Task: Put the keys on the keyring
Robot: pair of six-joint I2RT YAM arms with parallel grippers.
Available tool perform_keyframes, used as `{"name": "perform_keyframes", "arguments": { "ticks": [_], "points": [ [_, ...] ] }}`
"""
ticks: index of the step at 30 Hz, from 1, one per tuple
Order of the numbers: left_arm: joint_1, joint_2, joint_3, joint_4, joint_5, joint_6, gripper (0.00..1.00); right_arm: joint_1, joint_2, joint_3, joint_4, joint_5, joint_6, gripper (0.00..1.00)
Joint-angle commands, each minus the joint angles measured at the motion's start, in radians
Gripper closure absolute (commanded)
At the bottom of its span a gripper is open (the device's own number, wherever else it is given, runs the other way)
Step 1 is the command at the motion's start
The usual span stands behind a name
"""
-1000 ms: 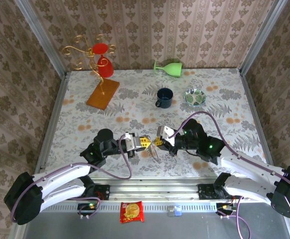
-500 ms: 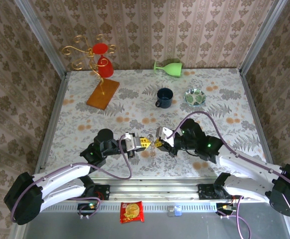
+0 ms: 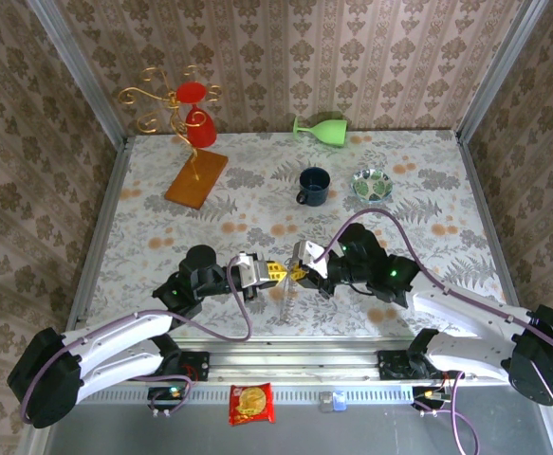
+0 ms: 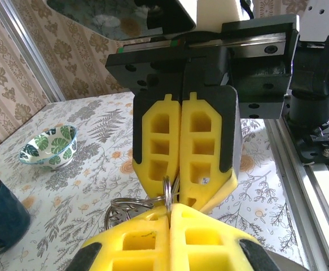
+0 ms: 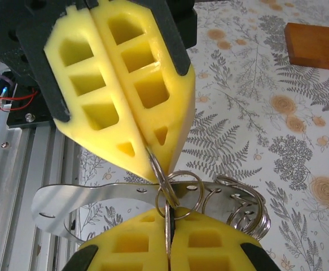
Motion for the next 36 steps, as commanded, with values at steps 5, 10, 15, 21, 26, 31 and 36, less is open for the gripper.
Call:
{"name": "perform_keyframes", "arguments": {
  "ticks": [5, 10, 15, 21, 26, 31, 36],
  "points": [
    [0.011, -0.016, -0.011, 0.007, 0.005, 0.016, 1.0, 0.003, -0.083, 0.014, 0.025, 0.034, -0.01, 1.0],
    [0.011, -0.02, -0.008, -0.014, 0.002, 0.027, 1.0, 0.0, -0.116, 0.021, -0.034, 0.077, -0.045, 1.0],
    [0.013, -0.017, 0.005, -0.056, 0.004, 0.043, 1.0, 0.0, -0.119, 0.055, -0.083, 0.076, -0.072, 1.0],
    [0.013, -0.015, 0.004, -0.066, 0.021, 0.045, 1.0, -0.001, -0.102, 0.084, -0.128, 0.087, -0.091, 1.0],
    [0.013, -0.021, -0.003, -0.052, 0.001, 0.04, 0.74, 0.002, -0.075, 0.111, -0.161, 0.086, -0.108, 1.0],
    [0.029, -0.066, -0.041, 0.028, -0.04, -0.013, 0.48, 0.004, -0.056, 0.16, -0.216, 0.096, -0.128, 1.0],
    [0.051, -0.159, -0.082, 0.067, -0.147, -0.046, 0.39, 0.019, -0.032, 0.219, -0.288, 0.122, -0.158, 1.0]
  ]
}}
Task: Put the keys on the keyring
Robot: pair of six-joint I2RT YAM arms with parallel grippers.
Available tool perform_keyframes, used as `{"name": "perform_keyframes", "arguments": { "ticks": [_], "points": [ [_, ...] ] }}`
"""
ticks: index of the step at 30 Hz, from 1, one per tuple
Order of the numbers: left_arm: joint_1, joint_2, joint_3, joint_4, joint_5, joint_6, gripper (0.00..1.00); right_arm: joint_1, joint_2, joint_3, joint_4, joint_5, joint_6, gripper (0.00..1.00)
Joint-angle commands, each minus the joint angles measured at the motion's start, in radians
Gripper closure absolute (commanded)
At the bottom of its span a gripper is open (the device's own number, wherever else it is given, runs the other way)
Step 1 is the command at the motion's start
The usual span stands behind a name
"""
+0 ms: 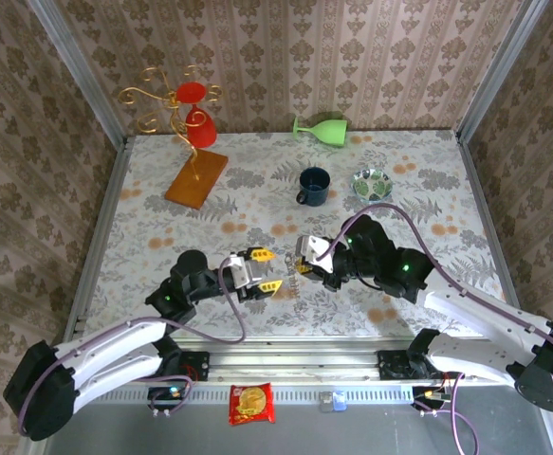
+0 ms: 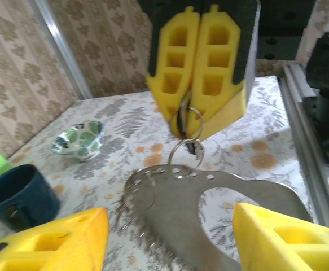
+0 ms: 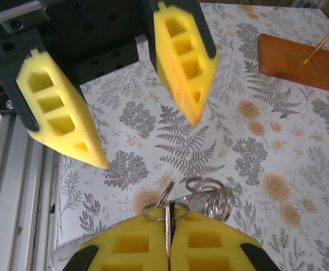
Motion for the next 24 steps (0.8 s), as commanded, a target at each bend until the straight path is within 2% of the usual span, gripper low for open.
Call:
{"name": "perform_keyframes", "arguments": {
  "ticks": [1, 7, 10, 16, 20, 24],
  "points": [
    [0.017, -0.068, -0.028, 0.063, -0.111, -0.038, 0.38, 0.018, 0.017, 0.071, -0.055, 0.025, -0.035, 1.0],
    [0.06, -0.188, -0.035, -0.014, -0.499, -0.066, 0.37, 0.059, 0.09, 0.132, -0.033, 0.029, -0.04, 1.0],
    [0.123, -0.241, -0.031, -0.063, -0.641, -0.11, 0.36, 0.094, 0.155, 0.168, 0.009, 0.018, -0.034, 1.0],
    [0.295, -0.329, 0.003, -0.226, -0.742, -0.248, 0.36, 0.162, 0.31, 0.247, 0.172, -0.011, 0.035, 1.0],
    [0.379, -0.351, 0.033, -0.303, -0.817, -0.316, 0.37, 0.214, 0.453, 0.331, 0.284, -0.049, 0.1, 1.0],
    [0.431, -0.358, 0.076, -0.39, -0.86, -0.363, 0.35, 0.218, 0.528, 0.329, 0.413, -0.067, 0.192, 1.0]
  ]
}}
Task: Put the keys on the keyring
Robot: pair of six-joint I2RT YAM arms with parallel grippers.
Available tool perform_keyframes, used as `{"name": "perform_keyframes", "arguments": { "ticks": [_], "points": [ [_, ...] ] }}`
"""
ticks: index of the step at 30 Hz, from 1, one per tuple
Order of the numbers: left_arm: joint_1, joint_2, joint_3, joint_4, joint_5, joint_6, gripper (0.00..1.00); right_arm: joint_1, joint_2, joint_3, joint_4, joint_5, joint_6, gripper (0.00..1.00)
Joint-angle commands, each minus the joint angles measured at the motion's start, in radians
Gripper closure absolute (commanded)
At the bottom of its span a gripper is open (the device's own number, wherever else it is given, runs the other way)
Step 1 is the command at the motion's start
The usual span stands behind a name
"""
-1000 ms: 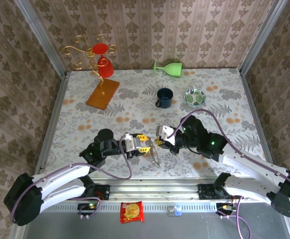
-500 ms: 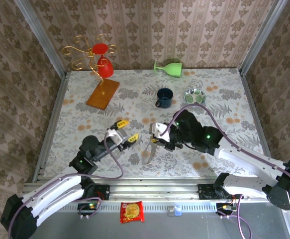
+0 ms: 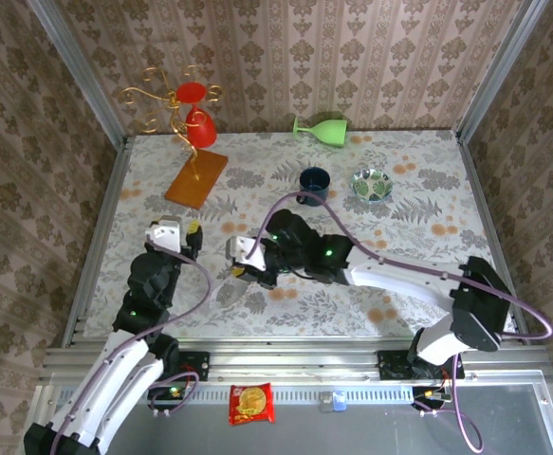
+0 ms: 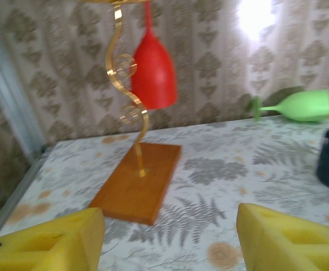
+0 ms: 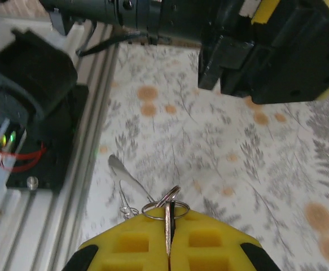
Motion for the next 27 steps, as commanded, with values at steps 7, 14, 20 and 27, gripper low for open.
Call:
{"name": "perform_keyframes", "arguments": {
  "ticks": [7, 14, 20, 27],
  "points": [
    [0.095, 0.062, 0.131, -0.214, 0.017, -0.168, 0.34, -0.074, 0.044, -0.055, 0.082, 0.011, 0.074, 1.0],
    [0.107, 0.13, 0.143, -0.207, 0.068, -0.21, 0.32, -0.164, -0.017, -0.146, -0.077, 0.081, -0.047, 1.0],
    [0.11, 0.15, 0.147, -0.202, 0.091, -0.235, 0.33, -0.2, -0.072, -0.173, -0.27, 0.152, -0.184, 1.0],
    [0.111, 0.191, 0.161, -0.207, 0.128, -0.247, 0.33, -0.183, -0.064, -0.181, -0.463, 0.269, -0.246, 1.0]
  ]
}}
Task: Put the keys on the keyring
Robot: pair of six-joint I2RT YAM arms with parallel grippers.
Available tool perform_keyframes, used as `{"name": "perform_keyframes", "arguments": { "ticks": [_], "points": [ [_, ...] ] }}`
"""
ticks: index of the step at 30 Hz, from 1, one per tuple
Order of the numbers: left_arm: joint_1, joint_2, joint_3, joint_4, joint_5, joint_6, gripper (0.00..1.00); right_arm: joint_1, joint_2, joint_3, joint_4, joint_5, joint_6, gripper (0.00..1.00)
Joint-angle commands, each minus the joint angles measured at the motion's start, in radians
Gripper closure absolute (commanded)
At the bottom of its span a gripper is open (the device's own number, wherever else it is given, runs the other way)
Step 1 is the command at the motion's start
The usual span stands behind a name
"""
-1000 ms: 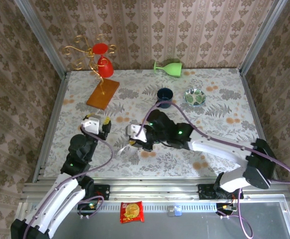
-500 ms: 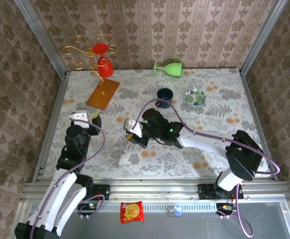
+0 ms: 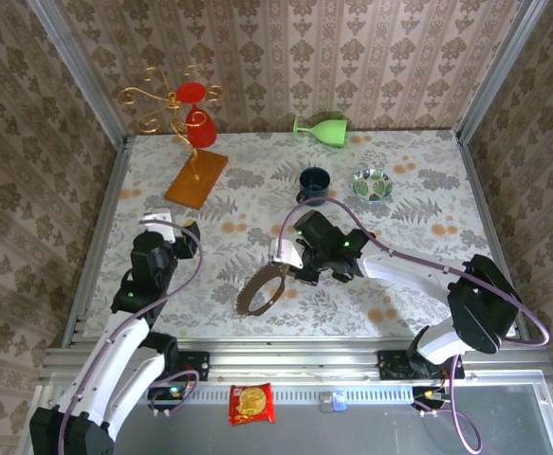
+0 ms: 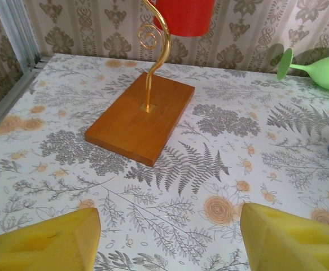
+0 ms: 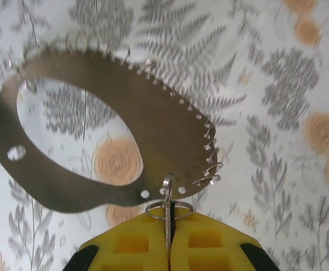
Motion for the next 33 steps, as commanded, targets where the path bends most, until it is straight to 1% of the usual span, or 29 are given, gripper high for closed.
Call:
{"name": "perform_keyframes", "arguments": {
  "ticks": [1, 2, 8, 12, 16, 20, 24, 26, 29, 33],
  "points": [
    [0.006, 0.01, 0.042, 0.0, 0.035, -0.023, 0.33, 0.018, -0.006, -0.012, -0.141, 0.101, -0.061, 1.0],
    [0.006, 0.017, 0.042, 0.001, 0.041, -0.023, 0.33, 0.025, -0.001, -0.012, -0.183, 0.117, -0.061, 1.0],
    [0.005, 0.053, 0.05, 0.023, 0.079, -0.025, 0.33, 0.077, 0.031, -0.031, -0.306, 0.202, -0.045, 1.0],
    [-0.001, 0.08, 0.054, 0.042, 0.102, -0.024, 0.33, 0.104, 0.043, -0.061, -0.334, 0.219, -0.019, 1.0],
    [-0.012, 0.103, 0.062, 0.048, 0.113, -0.016, 0.33, 0.125, 0.069, -0.075, -0.355, 0.219, -0.007, 0.96],
    [-0.019, 0.112, 0.063, 0.056, 0.113, -0.011, 0.33, 0.136, 0.109, -0.081, -0.375, 0.215, -0.009, 0.88],
    [-0.025, 0.114, 0.068, 0.055, 0.116, 0.0, 0.33, 0.134, 0.119, -0.082, -0.393, 0.217, -0.022, 0.74],
    [-0.029, 0.119, 0.07, 0.056, 0.119, 0.008, 0.33, 0.13, 0.112, -0.083, -0.401, 0.225, -0.028, 0.7],
    [-0.038, 0.131, 0.075, 0.06, 0.129, 0.02, 0.33, 0.104, 0.064, -0.08, -0.398, 0.19, -0.019, 0.68],
    [-0.057, 0.148, 0.083, 0.075, 0.138, 0.042, 0.33, 0.022, -0.087, -0.083, -0.312, 0.037, 0.064, 0.64]
  ]
}}
